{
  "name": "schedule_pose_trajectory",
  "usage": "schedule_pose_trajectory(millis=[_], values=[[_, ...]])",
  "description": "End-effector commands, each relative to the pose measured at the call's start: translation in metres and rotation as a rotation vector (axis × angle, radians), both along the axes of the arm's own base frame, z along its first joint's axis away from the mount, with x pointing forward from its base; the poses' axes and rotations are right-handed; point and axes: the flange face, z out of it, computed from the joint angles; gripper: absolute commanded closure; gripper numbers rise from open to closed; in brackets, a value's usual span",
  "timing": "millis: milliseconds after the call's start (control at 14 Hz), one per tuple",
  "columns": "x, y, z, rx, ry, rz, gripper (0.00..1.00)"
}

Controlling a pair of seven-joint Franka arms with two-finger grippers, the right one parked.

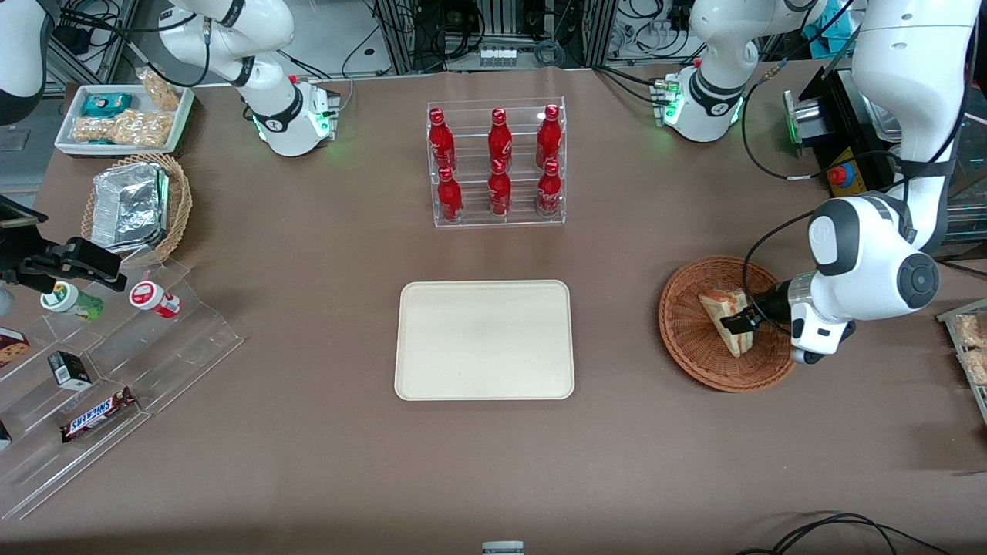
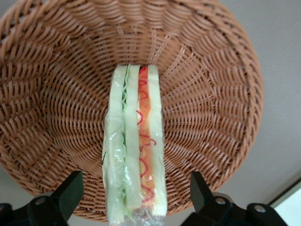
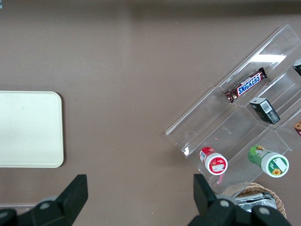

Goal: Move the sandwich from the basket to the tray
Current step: 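Close the left gripper on the sandwich and lift it, then carry the held sandwich with the left gripper over the cream tray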

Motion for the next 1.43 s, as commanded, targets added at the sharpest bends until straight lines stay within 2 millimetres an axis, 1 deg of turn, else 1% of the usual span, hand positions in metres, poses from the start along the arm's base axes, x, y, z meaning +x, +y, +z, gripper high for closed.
schedule_pose_trajectory(millis=[0,71,143,214,286,357,571,643,714,786,857,929,1071,1143,1214,1286,1357], values=[[-0.002,-0.001,-0.015,0.000,0.018,0.017,0.00],[-0.001,-0.001,-0.019,0.001,0.017,0.018,0.00],[-0.001,-0.001,-0.023,0.000,0.017,0.018,0.03],[-0.001,-0.001,-0.025,-0.001,0.021,0.018,0.28],[-0.001,-0.001,-0.025,0.000,0.021,0.019,0.64],[-0.001,0.000,-0.025,-0.001,0.021,0.021,0.81],[0.000,0.001,-0.028,-0.004,0.030,0.042,0.93],[0.001,0.002,-0.027,-0.003,0.029,0.041,0.94],[0.002,0.000,-0.021,0.001,0.022,0.029,0.94],[0.003,0.000,-0.011,0.003,0.011,0.014,0.94],[0.008,-0.004,0.013,0.005,-0.016,0.011,0.94],[0.012,-0.025,0.041,-0.005,-0.027,-0.028,0.94],[0.014,-0.057,0.073,0.005,-0.011,-0.110,0.94],[0.013,-0.077,0.081,0.036,-0.006,-0.157,0.94],[0.012,-0.103,0.089,0.078,0.002,-0.194,0.93],[0.011,-0.134,0.094,0.115,0.003,-0.197,0.93],[0.007,-0.169,0.095,0.139,-0.004,-0.209,0.93]])
